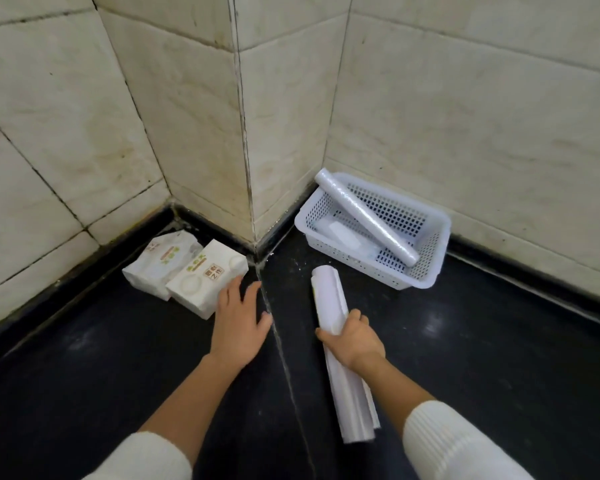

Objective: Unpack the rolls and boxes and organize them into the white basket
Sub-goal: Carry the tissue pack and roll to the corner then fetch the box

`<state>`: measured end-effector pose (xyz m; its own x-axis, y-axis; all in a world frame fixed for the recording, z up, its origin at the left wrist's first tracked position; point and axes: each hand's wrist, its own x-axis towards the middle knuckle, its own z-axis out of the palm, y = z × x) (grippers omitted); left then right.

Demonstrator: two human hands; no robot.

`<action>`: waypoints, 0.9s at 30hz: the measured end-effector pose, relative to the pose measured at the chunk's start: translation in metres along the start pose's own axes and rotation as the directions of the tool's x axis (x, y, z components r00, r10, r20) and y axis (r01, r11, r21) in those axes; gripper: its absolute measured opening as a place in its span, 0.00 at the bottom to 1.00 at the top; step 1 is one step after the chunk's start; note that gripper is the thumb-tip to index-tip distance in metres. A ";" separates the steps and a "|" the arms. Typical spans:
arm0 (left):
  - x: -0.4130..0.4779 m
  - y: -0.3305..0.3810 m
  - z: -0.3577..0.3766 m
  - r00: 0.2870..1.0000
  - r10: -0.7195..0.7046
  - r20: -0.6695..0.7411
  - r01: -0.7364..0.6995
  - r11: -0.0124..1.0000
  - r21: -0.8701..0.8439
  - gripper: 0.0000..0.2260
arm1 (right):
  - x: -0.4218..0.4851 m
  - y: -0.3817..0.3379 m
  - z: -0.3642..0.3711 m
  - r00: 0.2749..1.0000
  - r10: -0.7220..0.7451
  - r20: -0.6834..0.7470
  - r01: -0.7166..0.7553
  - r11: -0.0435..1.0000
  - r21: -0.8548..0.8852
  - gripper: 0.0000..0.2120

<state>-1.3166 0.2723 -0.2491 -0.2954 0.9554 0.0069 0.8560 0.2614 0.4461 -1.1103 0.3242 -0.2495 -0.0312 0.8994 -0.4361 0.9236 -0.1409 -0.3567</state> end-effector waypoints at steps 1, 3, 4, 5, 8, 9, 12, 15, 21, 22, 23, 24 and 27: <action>-0.008 0.016 0.009 1.000 0.011 0.014 -0.011 0.998 -0.059 0.25 | -0.003 0.006 -0.003 1.000 -0.007 -0.009 0.008 0.999 0.040 0.34; -0.019 0.046 0.026 0.998 0.040 0.039 -0.034 0.988 -0.153 0.23 | -0.009 0.019 -0.011 0.999 -0.016 -0.048 0.023 0.991 0.134 0.33; -0.023 0.061 0.034 0.996 0.065 0.055 -0.053 0.981 -0.186 0.22 | -0.014 0.029 -0.017 0.997 -0.016 -0.076 0.029 0.984 0.176 0.33; -0.026 0.076 0.041 0.993 0.095 0.073 -0.077 0.974 -0.211 0.21 | -0.019 0.040 -0.024 0.994 -0.015 -0.107 0.038 0.977 0.208 0.33; -0.038 0.130 0.064 0.978 0.181 0.100 -0.151 0.956 -0.253 0.19 | -0.040 0.091 -0.046 0.980 0.010 -0.198 0.037 0.972 0.232 0.28; -0.044 0.150 0.072 0.971 0.213 0.105 -0.182 0.951 -0.251 0.19 | -0.049 0.111 -0.053 0.975 0.034 -0.220 0.019 0.972 0.233 0.28; -0.069 0.213 0.097 0.926 0.343 0.156 -0.302 0.923 -0.238 0.19 | -0.078 0.178 -0.077 0.951 0.138 -0.275 -0.064 0.963 0.262 0.27; -0.102 0.278 0.124 0.862 0.450 0.234 -0.397 0.885 -0.242 0.19 | -0.112 0.251 -0.098 0.910 0.243 -0.337 -0.144 0.945 0.294 0.24; -0.196 0.421 0.190 0.745 0.587 0.317 -0.533 0.809 -0.247 0.19 | -0.183 0.422 -0.131 0.827 0.390 -0.405 -0.286 0.912 0.295 0.23; -0.215 0.444 0.203 0.735 0.599 0.319 -0.545 0.801 -0.248 0.19 | -0.194 0.452 -0.134 0.821 0.405 -0.403 -0.300 0.906 0.298 0.23; -0.233 0.466 0.216 0.730 0.601 0.324 -0.547 0.799 -0.249 0.19 | -0.205 0.481 -0.137 0.819 0.413 -0.398 -0.310 0.903 0.298 0.23; -0.253 0.486 0.230 0.734 0.590 0.337 -0.534 0.808 -0.249 0.19 | -0.216 0.510 -0.139 0.822 0.417 -0.388 -0.318 0.901 0.295 0.24; -0.310 0.540 0.273 0.731 0.564 0.384 -0.509 0.825 -0.245 0.20 | -0.244 0.596 -0.148 0.829 0.415 -0.375 -0.331 0.905 0.269 0.25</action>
<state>-0.6472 0.1548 -0.2553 0.4301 0.8986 -0.0866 0.7530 -0.3041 0.5836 -0.4960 0.0818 -0.2333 0.5008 0.8423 -0.1995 0.7431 -0.5365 -0.4000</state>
